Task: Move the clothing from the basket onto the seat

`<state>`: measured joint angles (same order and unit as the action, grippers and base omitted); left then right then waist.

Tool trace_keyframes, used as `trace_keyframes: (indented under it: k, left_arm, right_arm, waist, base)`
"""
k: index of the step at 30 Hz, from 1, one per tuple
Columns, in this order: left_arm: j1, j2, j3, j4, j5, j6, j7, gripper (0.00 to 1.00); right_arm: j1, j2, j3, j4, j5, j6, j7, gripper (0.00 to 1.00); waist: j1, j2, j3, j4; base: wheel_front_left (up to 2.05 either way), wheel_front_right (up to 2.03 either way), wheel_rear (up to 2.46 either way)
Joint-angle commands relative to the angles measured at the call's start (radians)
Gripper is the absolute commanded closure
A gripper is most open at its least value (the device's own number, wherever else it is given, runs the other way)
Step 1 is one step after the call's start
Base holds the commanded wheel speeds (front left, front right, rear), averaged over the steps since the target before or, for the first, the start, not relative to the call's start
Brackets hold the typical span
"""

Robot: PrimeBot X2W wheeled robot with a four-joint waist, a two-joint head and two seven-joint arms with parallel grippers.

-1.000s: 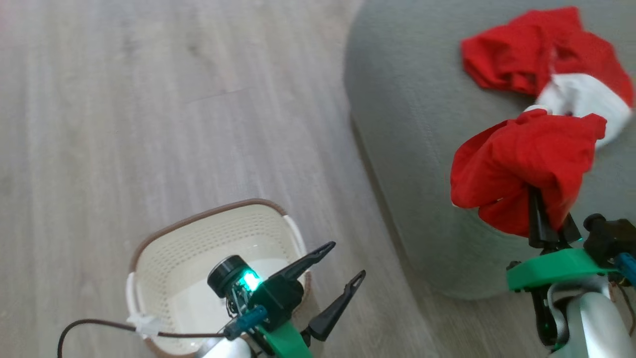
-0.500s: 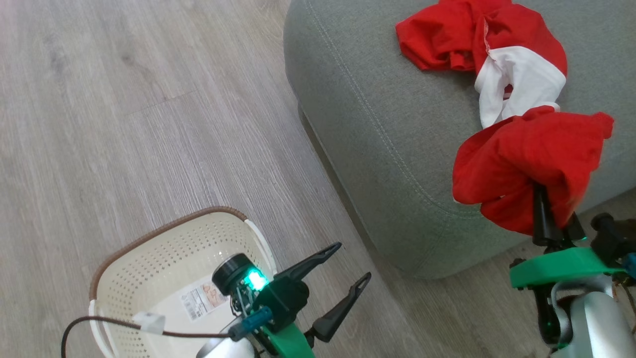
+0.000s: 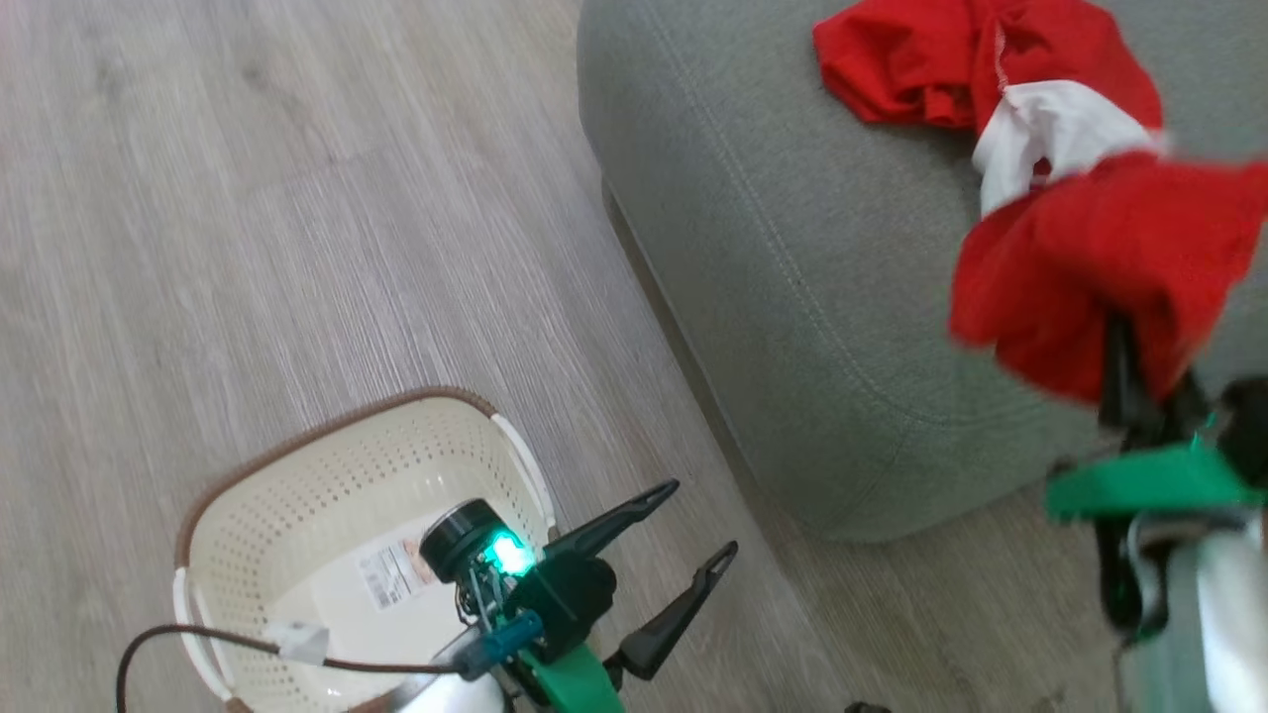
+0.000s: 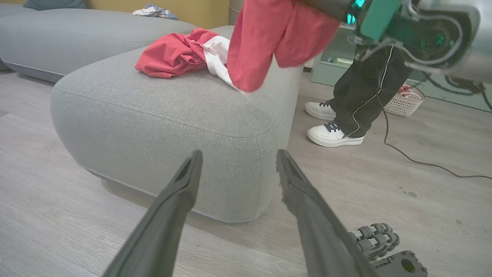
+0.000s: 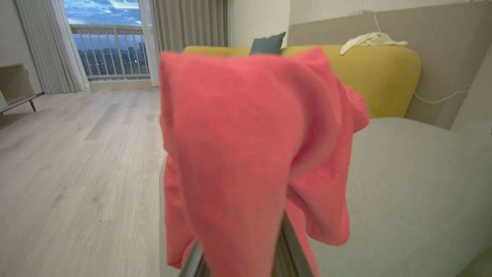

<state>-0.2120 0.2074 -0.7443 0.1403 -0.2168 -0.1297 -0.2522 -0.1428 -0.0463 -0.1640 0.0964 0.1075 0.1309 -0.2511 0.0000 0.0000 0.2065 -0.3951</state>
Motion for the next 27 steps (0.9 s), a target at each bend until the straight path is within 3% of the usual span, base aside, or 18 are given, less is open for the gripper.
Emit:
trace_keyframes:
  k: [1,5,10,20,27]
  left_arm:
    - [-0.054,0.024,0.016,-0.038,0.022,-0.001,-0.01,0.0]
    - [-0.072,0.054,-0.003,-0.041,0.032,-0.001,-0.01,0.0]
    - [-0.113,0.132,-0.028,-0.063,0.039,-0.001,-0.01,0.0]
    - [-0.17,0.237,-0.051,-0.122,0.036,-0.001,-0.01,0.0]
    - [-0.207,0.273,-0.071,-0.146,0.034,-0.001,-0.01,0.0]
  right_arm:
    - [-0.085,-0.014,0.012,-0.054,-0.014,0.0,-0.011,1.0]
    - [-0.163,-0.034,-0.022,-0.062,0.004,0.0,-0.011,1.0]
    - [-0.363,-0.11,-0.077,-0.009,0.04,0.0,-0.011,1.0]
    - [-0.735,-0.216,-0.188,0.227,0.099,0.0,0.049,1.0]
    - [-0.883,-0.266,-0.28,0.404,0.01,0.0,0.077,1.0]
  waist:
    - [0.0,0.0,0.026,0.007]
    - [0.0,0.0,0.066,0.013]
    - [0.0,0.0,0.174,0.02]
    - [0.0,0.0,0.348,0.04]
    - [0.0,0.0,0.424,0.074]
  base:
    - [0.0,0.0,0.0]
    - [0.0,0.0,0.0]
    - [0.0,0.0,0.0]
    - [0.0,0.0,0.0]
    - [0.0,0.0,0.0]
